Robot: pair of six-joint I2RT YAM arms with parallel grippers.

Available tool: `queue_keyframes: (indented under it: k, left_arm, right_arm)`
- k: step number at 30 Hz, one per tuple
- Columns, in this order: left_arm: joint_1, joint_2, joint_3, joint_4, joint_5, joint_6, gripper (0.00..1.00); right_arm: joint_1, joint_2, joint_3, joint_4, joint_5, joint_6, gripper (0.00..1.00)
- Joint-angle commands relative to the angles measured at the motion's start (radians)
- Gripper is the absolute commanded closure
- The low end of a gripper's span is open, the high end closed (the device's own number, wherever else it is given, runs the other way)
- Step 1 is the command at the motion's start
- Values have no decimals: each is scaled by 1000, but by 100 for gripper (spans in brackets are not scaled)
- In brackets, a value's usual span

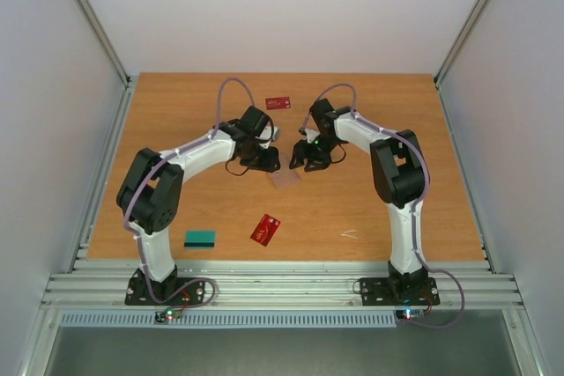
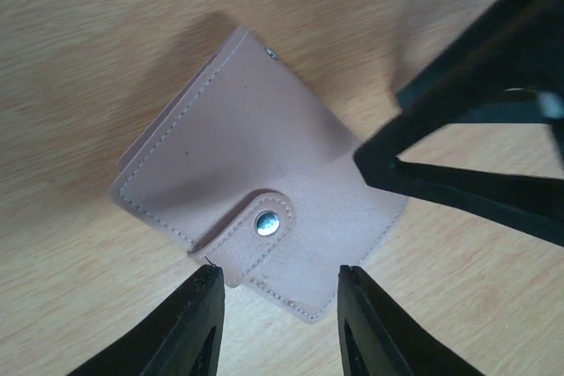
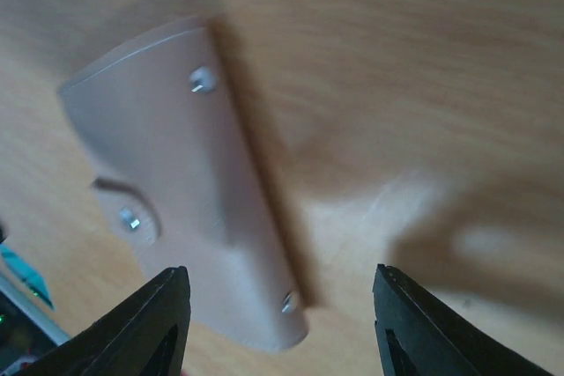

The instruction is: Put the credit cards into the card holder

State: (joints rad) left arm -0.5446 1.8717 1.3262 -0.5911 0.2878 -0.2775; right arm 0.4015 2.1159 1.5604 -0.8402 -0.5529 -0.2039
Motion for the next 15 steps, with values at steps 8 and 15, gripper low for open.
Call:
queue_keyframes:
  k: [8, 15]
  left_arm:
    - [-3, 130, 29, -9, -23, 39, 74]
    - [-2, 165, 28, 9, -6, 39, 78]
  right_arm:
    - [-7, 119, 90, -74, -132, -55, 44]
    - [-7, 132, 95, -68, -209, -35, 60]
